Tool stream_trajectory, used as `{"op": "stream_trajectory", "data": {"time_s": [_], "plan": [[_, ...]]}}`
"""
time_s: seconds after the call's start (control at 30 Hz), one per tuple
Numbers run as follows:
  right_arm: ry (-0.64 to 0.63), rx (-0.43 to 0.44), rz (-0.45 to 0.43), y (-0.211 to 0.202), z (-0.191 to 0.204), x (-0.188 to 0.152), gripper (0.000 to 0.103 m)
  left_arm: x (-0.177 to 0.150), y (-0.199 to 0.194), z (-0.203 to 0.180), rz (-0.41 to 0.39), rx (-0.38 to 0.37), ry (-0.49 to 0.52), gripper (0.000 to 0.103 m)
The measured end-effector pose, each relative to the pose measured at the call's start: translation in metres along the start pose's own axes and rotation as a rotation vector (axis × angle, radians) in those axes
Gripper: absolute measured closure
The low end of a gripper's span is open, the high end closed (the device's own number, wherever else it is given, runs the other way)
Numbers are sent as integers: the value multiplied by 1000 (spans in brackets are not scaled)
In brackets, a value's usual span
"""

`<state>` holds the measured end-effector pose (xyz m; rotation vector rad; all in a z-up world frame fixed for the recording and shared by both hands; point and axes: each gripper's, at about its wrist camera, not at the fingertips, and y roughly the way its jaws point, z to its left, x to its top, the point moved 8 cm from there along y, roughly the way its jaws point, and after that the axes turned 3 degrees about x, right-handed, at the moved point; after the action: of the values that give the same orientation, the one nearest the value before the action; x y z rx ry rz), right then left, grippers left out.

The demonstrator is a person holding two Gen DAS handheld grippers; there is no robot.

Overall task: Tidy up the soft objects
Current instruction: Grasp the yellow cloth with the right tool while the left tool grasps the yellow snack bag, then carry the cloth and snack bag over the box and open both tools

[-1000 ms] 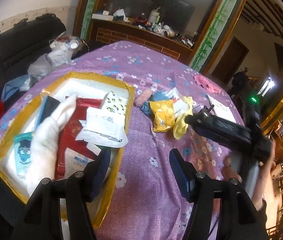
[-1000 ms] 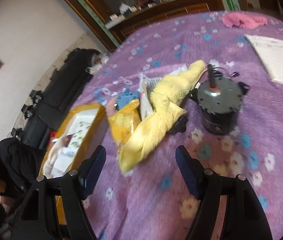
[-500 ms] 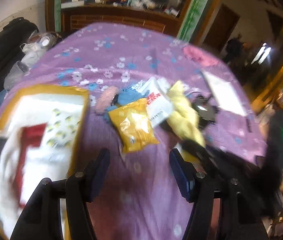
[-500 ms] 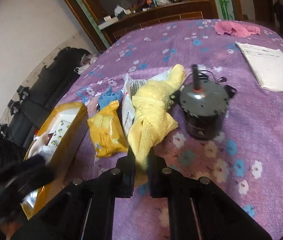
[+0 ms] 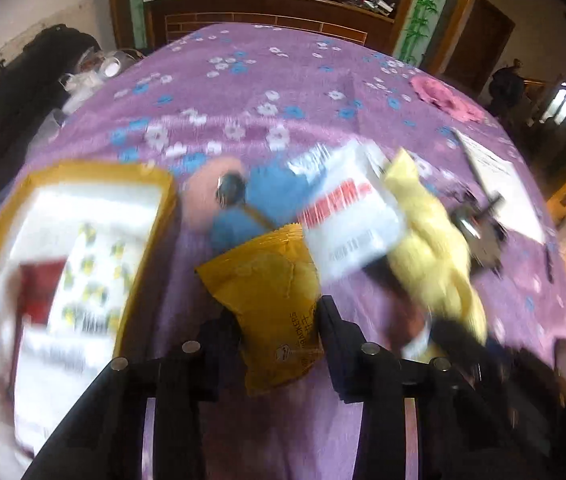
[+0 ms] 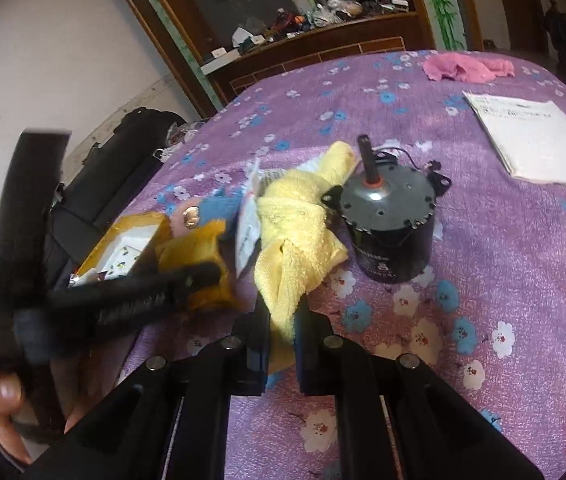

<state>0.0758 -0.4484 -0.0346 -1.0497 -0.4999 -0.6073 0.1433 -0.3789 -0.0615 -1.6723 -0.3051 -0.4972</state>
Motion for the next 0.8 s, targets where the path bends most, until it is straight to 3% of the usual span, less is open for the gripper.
{"op": "stream_trajectory", "data": {"time_s": [0.17, 0.33, 0.53, 0.67, 0.7, 0.8], "plan": [[-59, 14, -40, -14, 16, -3, 94, -45, -36, 0, 3, -65, 4, 63], [-117, 9, -19, -58, 32, -33, 94, -84, -64, 1, 7, -129, 1, 63], [-142, -36, 55, -90, 23, -66, 93, -101, -74, -3, 11, -157, 12, 63], [-121, -88, 78, -78, 10, -74, 90, -104, -71, 4, 17, -161, -8, 63], [-120, -101, 90, -72, 8, -75, 88, -104, -71, 6, 17, -162, -13, 63], [-146, -99, 110, -62, 12, -78, 66, -107, -73, 12, 13, -165, -27, 63]]}}
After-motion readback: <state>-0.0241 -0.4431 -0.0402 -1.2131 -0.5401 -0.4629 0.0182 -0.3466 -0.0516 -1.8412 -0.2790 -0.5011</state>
